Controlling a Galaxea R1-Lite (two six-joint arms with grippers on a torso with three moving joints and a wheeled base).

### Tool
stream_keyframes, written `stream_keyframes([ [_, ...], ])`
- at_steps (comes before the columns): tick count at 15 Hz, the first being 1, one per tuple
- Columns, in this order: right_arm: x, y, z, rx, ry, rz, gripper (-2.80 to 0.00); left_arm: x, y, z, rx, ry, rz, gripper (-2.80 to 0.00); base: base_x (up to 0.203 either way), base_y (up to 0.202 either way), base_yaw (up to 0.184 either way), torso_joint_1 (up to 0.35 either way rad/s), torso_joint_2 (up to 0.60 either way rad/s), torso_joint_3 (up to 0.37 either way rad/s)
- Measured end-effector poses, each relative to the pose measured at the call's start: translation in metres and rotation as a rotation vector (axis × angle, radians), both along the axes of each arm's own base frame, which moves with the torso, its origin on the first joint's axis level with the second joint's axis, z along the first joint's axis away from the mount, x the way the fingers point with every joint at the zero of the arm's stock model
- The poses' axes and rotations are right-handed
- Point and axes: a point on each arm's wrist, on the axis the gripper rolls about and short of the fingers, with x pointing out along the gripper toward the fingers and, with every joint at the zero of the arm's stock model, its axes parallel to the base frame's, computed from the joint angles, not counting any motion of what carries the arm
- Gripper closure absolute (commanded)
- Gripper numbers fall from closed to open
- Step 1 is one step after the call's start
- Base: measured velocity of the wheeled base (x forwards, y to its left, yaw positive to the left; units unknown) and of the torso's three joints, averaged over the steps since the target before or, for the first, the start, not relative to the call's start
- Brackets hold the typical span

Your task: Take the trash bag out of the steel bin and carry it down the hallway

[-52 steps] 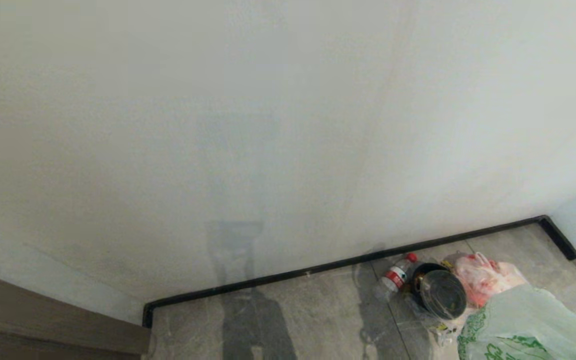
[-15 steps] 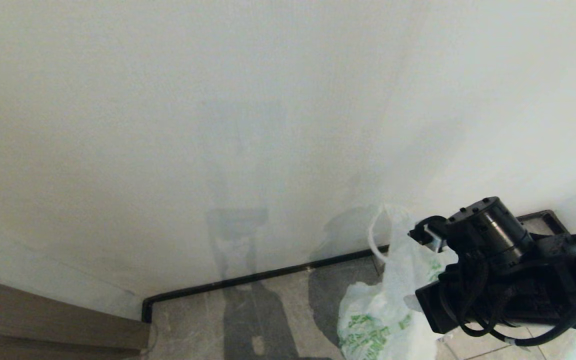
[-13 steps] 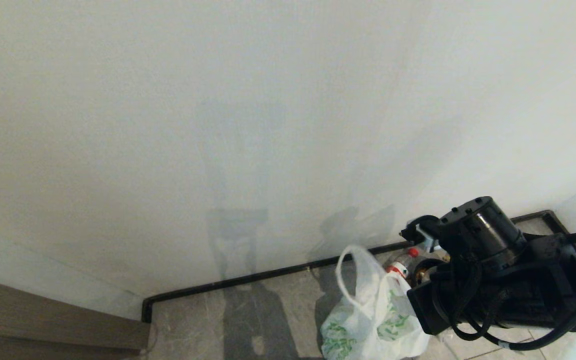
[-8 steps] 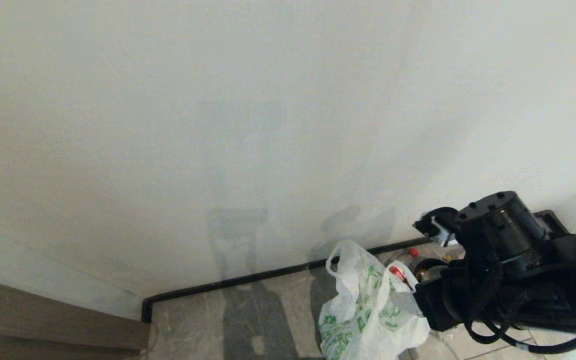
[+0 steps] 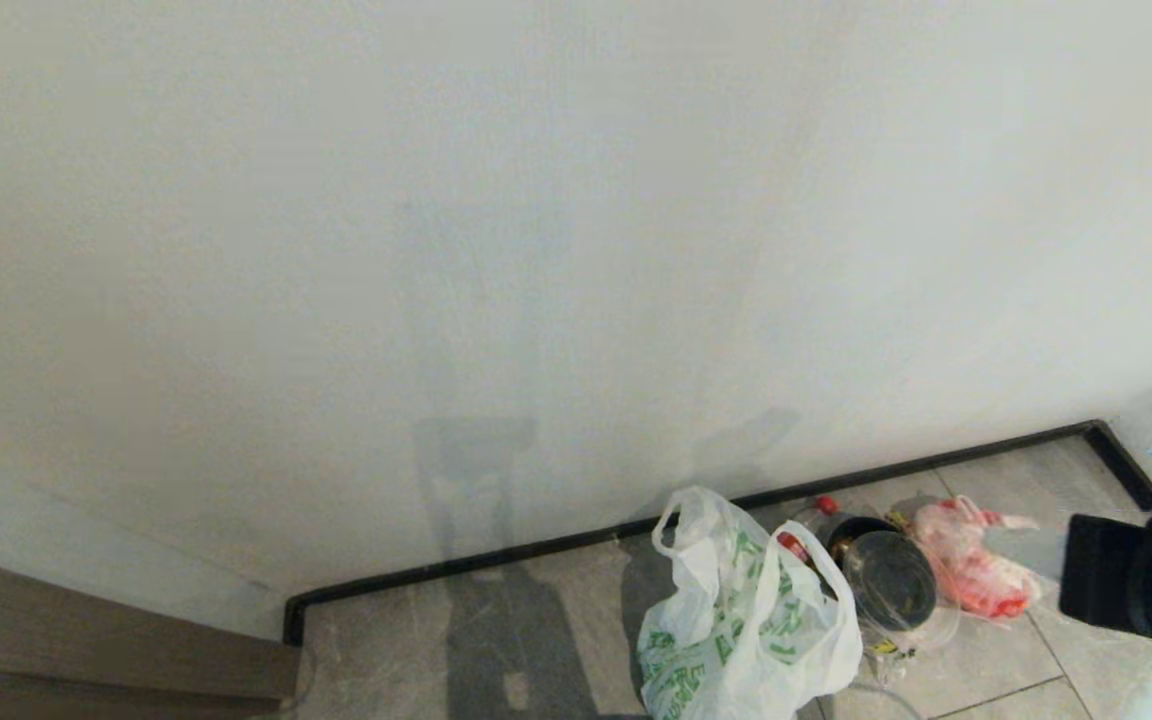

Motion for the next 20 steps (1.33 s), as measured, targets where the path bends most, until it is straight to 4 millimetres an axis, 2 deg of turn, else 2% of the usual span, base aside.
stream_keyframes([
  [3,-0.028,-0.037,-0.003,0.007,-0.040,-0.145,0.00,0.000,0.000,0.000,0.000,0.000,0.000,0.00,0.000,0.000,0.000,0.000,0.00,0.000],
  [6,-0.072,-0.061,-0.007,-0.031,-0.113,-0.161,0.00,0.000,0.000,0.000,0.000,0.000,0.000,0.00,0.000,0.000,0.000,0.000,0.00,0.000],
  [9,-0.125,-0.068,-0.028,-0.115,-0.198,-0.094,0.00,0.000,0.000,0.000,0.000,0.000,0.000,0.00,0.000,0.000,0.000,0.000,0.00,0.000],
  [12,-0.164,-0.068,-0.060,-0.173,-0.296,-0.047,0.00,0.000,0.000,0.000,0.000,0.000,0.000,0.00,0.000,0.000,0.000,0.000,0.00,0.000],
  [14,-0.170,-0.067,-0.083,-0.211,-0.380,-0.023,0.00,0.000,0.000,0.000,0.000,0.000,0.000,0.00,0.000,0.000,0.000,0.000,0.00,0.000],
  [17,-0.153,-0.066,-0.116,-0.260,-0.482,-0.003,0.00,0.000,0.000,0.000,0.000,0.000,0.000,0.00,0.000,0.000,0.000,0.000,0.00,0.000],
  [20,-0.148,-0.065,-0.122,-0.313,-0.593,0.016,0.00,0.000,0.000,0.000,0.000,0.000,0.000,0.00,0.000,0.000,0.000,0.000,0.00,0.000],
])
